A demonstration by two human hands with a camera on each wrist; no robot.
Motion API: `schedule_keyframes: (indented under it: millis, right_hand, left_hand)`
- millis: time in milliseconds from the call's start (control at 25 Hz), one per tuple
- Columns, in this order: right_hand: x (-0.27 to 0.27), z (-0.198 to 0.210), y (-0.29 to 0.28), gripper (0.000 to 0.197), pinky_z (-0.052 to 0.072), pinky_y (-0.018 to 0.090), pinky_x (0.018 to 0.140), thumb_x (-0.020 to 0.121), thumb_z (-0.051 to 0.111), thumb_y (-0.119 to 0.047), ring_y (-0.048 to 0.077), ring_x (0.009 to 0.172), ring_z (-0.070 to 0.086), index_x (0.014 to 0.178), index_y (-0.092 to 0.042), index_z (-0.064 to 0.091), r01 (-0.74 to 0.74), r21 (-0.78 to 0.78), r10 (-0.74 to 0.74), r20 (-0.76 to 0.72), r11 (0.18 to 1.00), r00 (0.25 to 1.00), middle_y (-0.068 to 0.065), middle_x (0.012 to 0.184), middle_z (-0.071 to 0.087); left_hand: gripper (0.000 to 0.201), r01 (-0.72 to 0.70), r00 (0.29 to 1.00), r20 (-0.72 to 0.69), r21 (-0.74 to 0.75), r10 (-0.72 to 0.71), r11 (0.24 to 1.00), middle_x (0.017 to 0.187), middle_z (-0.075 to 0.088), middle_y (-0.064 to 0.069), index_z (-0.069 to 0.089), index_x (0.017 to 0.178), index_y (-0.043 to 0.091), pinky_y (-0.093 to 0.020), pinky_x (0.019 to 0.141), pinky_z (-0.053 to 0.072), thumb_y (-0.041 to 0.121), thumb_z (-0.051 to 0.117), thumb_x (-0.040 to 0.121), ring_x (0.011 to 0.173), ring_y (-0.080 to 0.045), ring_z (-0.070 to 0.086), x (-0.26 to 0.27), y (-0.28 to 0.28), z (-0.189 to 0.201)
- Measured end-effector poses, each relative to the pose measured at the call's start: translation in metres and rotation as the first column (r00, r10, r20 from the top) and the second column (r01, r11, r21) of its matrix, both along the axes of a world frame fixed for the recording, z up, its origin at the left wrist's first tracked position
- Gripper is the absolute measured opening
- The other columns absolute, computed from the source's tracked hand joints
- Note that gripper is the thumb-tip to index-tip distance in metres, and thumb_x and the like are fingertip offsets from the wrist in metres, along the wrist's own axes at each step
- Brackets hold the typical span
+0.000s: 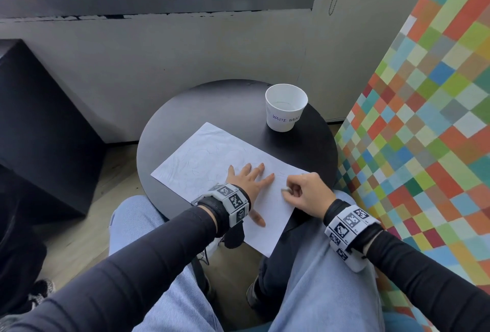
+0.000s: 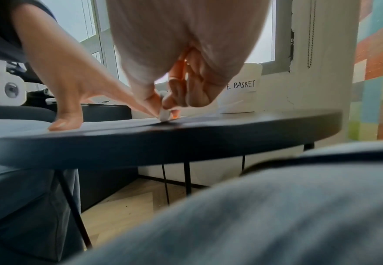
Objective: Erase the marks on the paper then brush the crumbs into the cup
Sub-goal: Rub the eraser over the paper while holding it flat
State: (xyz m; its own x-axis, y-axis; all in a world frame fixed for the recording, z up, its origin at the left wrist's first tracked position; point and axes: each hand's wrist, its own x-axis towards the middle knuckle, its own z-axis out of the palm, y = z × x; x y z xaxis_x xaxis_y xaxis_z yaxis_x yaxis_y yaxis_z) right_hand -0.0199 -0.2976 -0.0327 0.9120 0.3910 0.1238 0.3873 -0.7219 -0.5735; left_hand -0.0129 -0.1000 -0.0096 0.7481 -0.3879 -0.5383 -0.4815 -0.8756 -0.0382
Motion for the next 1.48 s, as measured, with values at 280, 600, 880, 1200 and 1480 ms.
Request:
schedule_keyframes:
  millis: [280, 600, 880, 1200, 1480]
  right_hand:
    - [-0.007, -0.004, 0.012, 0.025, 0.035, 0.017, 0.055, 0.079, 0.069, -0.019, 0.007, 0.050, 0.041, 0.062, -0.012, 0.052, -0.117, -0.025, 0.116, -0.023, 0.993, 0.993, -0.009, 0.052, 0.046]
    - [-0.009, -0.007, 0.016, 0.025, 0.032, 0.016, 0.056, 0.082, 0.066, -0.021, 0.008, 0.053, 0.039, 0.064, -0.010, 0.052, -0.163, -0.083, 0.164, -0.001, 0.983, 0.986, -0.006, 0.055, 0.047]
    - [-0.018, -0.006, 0.024, 0.023, 0.032, 0.012, 0.055, 0.081, 0.069, -0.019, 0.008, 0.053, 0.040, 0.066, -0.012, 0.054, -0.284, -0.065, 0.281, -0.053, 0.957, 0.958, -0.009, 0.057, 0.047]
    - [-0.017, -0.008, 0.025, 0.023, 0.032, 0.009, 0.056, 0.080, 0.069, -0.019, 0.009, 0.055, 0.042, 0.065, -0.011, 0.054, -0.264, -0.057, 0.261, -0.058, 0.963, 0.964, -0.008, 0.056, 0.048]
    - [-0.016, -0.008, 0.027, 0.022, 0.031, 0.013, 0.056, 0.079, 0.069, -0.016, 0.008, 0.053, 0.039, 0.064, -0.010, 0.053, -0.235, -0.071, 0.236, -0.007, 0.969, 0.972, -0.007, 0.056, 0.048]
  left_hand:
    - [0.133, -0.007, 1.000, 0.000, -0.007, 0.007, 1.000, 0.165, -0.014, -0.001, -0.012, 0.157, 0.029, -0.065, 0.116, 0.011, 0.074, 0.073, 0.065, 0.151, -0.029, -0.006, 0.000, 0.001, -0.002]
    - [0.133, -0.012, 1.000, 0.008, -0.030, 0.012, 0.999, 0.165, -0.014, 0.001, -0.011, 0.157, 0.027, -0.063, 0.118, 0.010, 0.074, 0.073, 0.066, 0.152, -0.028, -0.006, -0.001, 0.003, -0.004]
    - [0.133, -0.015, 1.000, -0.001, -0.042, 0.015, 0.999, 0.165, -0.016, 0.001, -0.012, 0.157, 0.026, -0.063, 0.117, 0.009, 0.073, 0.073, 0.066, 0.152, -0.028, -0.008, -0.001, 0.004, -0.004]
    - [0.133, -0.026, 1.000, 0.011, -0.052, 0.027, 0.998, 0.165, -0.013, 0.001, -0.010, 0.157, 0.026, -0.064, 0.117, 0.010, 0.074, 0.072, 0.065, 0.152, -0.028, -0.006, -0.002, 0.003, -0.005]
    - [0.133, -0.037, 0.999, 0.006, -0.058, 0.037, 0.998, 0.165, -0.014, 0.001, -0.010, 0.157, 0.025, -0.064, 0.117, 0.009, 0.074, 0.072, 0.066, 0.152, -0.029, -0.007, -0.003, 0.001, -0.005]
